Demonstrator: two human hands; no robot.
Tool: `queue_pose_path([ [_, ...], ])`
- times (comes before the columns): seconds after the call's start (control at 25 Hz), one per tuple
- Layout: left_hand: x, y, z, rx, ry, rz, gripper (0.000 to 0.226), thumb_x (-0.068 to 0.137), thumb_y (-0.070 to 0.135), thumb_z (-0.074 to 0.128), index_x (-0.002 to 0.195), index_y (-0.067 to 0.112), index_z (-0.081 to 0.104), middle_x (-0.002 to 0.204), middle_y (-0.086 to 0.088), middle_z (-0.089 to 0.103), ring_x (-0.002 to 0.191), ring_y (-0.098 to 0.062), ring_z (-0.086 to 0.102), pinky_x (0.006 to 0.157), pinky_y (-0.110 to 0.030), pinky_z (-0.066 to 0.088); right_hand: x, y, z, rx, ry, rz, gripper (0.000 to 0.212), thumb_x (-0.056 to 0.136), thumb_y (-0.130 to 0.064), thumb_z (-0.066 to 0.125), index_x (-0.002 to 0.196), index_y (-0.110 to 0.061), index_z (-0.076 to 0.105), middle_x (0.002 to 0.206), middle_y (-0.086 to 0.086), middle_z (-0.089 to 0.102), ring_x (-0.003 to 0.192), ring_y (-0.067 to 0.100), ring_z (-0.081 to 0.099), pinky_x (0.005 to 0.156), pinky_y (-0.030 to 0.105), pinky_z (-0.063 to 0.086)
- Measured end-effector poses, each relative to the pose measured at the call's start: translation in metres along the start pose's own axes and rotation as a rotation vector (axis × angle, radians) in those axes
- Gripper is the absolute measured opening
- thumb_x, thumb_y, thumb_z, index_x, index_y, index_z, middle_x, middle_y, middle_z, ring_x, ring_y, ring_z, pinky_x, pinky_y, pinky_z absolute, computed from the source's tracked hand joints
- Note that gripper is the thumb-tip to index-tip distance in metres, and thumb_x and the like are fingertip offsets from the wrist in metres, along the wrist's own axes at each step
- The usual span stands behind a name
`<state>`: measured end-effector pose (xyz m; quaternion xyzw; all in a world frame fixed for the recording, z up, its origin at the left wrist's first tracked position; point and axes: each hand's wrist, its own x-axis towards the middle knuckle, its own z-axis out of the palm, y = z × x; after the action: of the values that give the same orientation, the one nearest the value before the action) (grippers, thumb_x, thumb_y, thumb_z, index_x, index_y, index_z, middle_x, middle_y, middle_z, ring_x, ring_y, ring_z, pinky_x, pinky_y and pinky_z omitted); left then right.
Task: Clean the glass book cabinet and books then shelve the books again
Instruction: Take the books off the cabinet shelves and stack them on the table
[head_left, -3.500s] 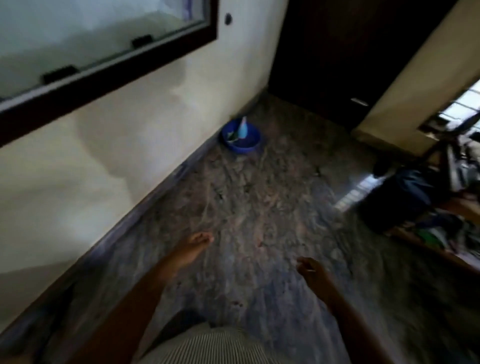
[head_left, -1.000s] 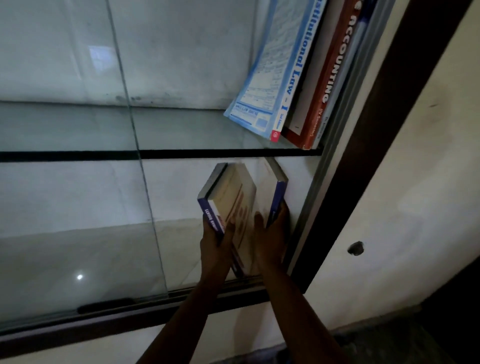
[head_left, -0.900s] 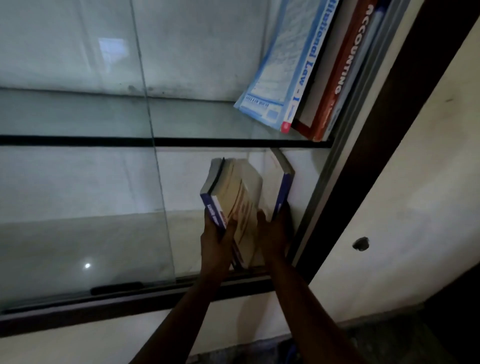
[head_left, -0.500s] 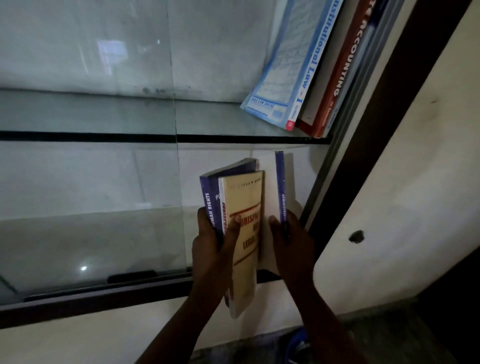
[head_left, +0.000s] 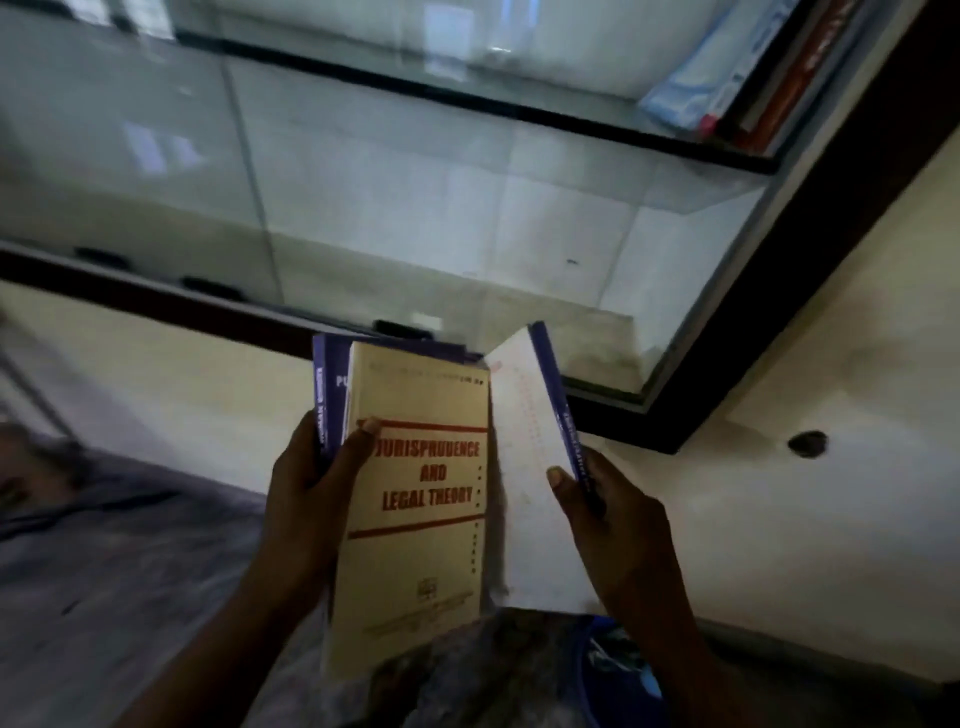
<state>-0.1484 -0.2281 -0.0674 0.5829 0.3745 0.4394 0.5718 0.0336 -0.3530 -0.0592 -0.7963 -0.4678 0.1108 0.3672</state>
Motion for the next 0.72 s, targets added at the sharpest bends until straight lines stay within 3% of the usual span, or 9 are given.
queue_pose_path([
  [0.12,-0.037,-0.006,-0.057,-0.004,0.231,-0.035,0.012,0.088,0.024,0.051,0.099,0.023,0.055,0.083,-0.005,0.069,0.073,-0.017,0.07,0.051,-0.026,0.055,-0.01,-0.022,0.03,-0.094,-0.148,-0.168,0.053,0.087,-0.049,0.039,0.131,-0.02,0.048,0.111,0.002,0.066,0.089,0.012,0.065,0.074,0.019,0.053],
  [0.24,-0.074,-0.005,-0.127,-0.027,0.463,-0.043,0.015,0.091,0.015,0.049,0.096,0.029,0.053,0.077,0.006,0.072,0.066,-0.009,0.069,0.047,-0.023,0.054,-0.011,-0.067,0.071,-0.104,-0.287,-0.321,0.047,0.089,-0.043,0.045,0.126,-0.016,0.053,0.105,0.003,0.069,0.083,0.007,0.064,0.068,0.005,0.045],
  [0.32,-0.096,-0.002,-0.176,-0.042,0.615,-0.048,0.015,0.093,0.016,0.047,0.094,0.031,0.05,0.076,0.011,0.071,0.065,-0.007,0.069,0.048,-0.024,0.054,-0.007,-0.108,0.106,-0.105,-0.37,-0.425,0.046,0.089,-0.043,0.047,0.127,-0.017,0.053,0.107,0.002,0.069,0.087,0.009,0.065,0.075,0.011,0.048],
  [0.4,-0.107,-0.005,-0.231,-0.088,0.744,-0.076,0.006,0.094,0.019,0.046,0.094,0.023,0.051,0.072,0.008,0.071,0.062,-0.007,0.068,0.046,-0.024,0.053,0.002,-0.158,0.146,-0.115,-0.45,-0.548,0.044,0.091,-0.043,0.045,0.129,-0.021,0.05,0.112,-0.001,0.066,0.092,0.012,0.066,0.079,0.02,0.052],
  [0.52,-0.112,-0.007,-0.333,-0.139,0.906,-0.122,0.018,0.092,0.026,0.049,0.102,0.011,0.054,0.079,-0.007,0.07,0.06,-0.012,0.069,0.044,-0.025,0.053,0.009,-0.247,0.228,-0.147,-0.496,-0.735,0.038,0.094,-0.041,0.045,0.127,-0.021,0.049,0.116,0.0,0.066,0.093,0.019,0.066,0.081,0.032,0.054],
  [0.64,-0.12,-0.006,-0.445,-0.186,1.004,-0.154,0.019,0.093,0.025,0.051,0.104,0.01,0.056,0.094,-0.015,0.067,0.072,-0.023,0.068,0.047,-0.03,0.054,0.004,-0.335,0.314,-0.139,-0.499,-0.809,0.04,0.094,-0.042,0.046,0.128,-0.02,0.05,0.116,0.001,0.066,0.094,0.022,0.066,0.08,0.032,0.054],
  [0.72,-0.125,-0.006,-0.501,-0.231,1.016,-0.197,0.023,0.09,0.019,0.056,0.109,0.007,0.056,0.094,-0.016,0.067,0.07,-0.023,0.069,0.045,-0.029,0.055,-0.002,-0.379,0.358,-0.101,-0.511,-0.785,0.04,0.094,-0.04,0.047,0.126,-0.018,0.051,0.115,0.003,0.066,0.094,0.023,0.066,0.079,0.032,0.055],
])
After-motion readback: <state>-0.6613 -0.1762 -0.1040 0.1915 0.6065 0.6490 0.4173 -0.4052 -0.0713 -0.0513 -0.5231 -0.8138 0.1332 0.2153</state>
